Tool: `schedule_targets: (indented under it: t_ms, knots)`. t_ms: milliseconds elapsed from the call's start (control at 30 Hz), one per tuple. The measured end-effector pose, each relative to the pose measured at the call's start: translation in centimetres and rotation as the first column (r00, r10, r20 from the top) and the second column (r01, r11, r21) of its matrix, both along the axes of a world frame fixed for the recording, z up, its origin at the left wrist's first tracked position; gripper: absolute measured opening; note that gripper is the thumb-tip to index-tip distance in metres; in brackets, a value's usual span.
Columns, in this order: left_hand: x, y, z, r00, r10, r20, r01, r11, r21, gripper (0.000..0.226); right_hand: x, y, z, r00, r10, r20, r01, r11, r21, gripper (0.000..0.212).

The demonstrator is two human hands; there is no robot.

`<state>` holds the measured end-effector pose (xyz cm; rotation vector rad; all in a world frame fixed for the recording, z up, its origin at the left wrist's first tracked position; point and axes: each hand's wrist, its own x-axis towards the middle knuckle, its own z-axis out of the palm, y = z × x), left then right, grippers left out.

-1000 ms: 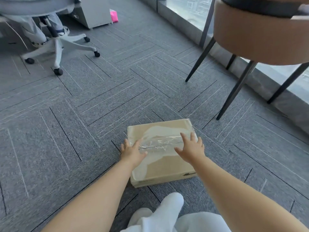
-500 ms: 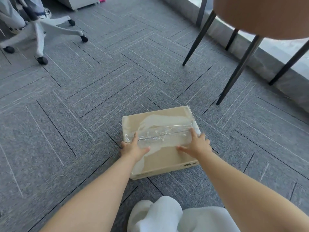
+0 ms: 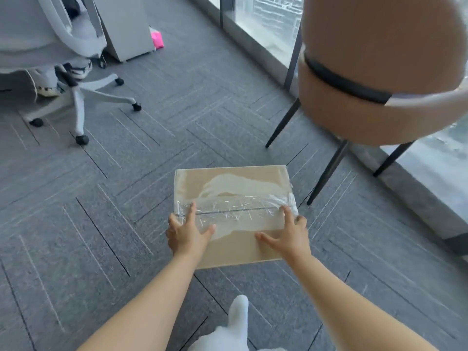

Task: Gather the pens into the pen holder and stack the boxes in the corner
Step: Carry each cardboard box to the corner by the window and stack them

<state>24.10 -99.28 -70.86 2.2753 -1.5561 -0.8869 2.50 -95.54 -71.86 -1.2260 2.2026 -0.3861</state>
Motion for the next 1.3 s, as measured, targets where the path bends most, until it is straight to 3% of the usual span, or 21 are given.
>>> schedule_targets:
  t_ms: [333, 567, 967, 1300]
  knots:
    - [-1.6, -2.4, 27.2, 0.998, -0.033, -0.052, 0.023, 0.983, -0.182, 0.076, -1.7, -1.9, 26.9, 0.998, -0.057, 0.006, 0.057, 0.973, -0.223, 0.099]
    - [-5.3, -3.3, 40.2, 0.989, -0.146, -0.009, 0.139, 0.959, -0.249, 0.077, -4.9, -0.8, 39.2, 0.987, -0.159, 0.028, 0.160, 0.942, -0.295, 0.101]
    - [-19.6, -1.5, 47.9, 0.862, -0.506, 0.005, 0.483, 0.819, -0.309, 0.077, -16.1, 7.8, 46.4, 0.867, -0.497, 0.045, 0.472, 0.787, -0.397, 0.101]
    - [-39.1, 10.9, 48.5, 0.681, -0.732, 0.013, 0.700, 0.645, -0.306, 0.078, -31.0, 25.0, 47.5, 0.715, -0.697, 0.051, 0.646, 0.630, -0.430, 0.100]
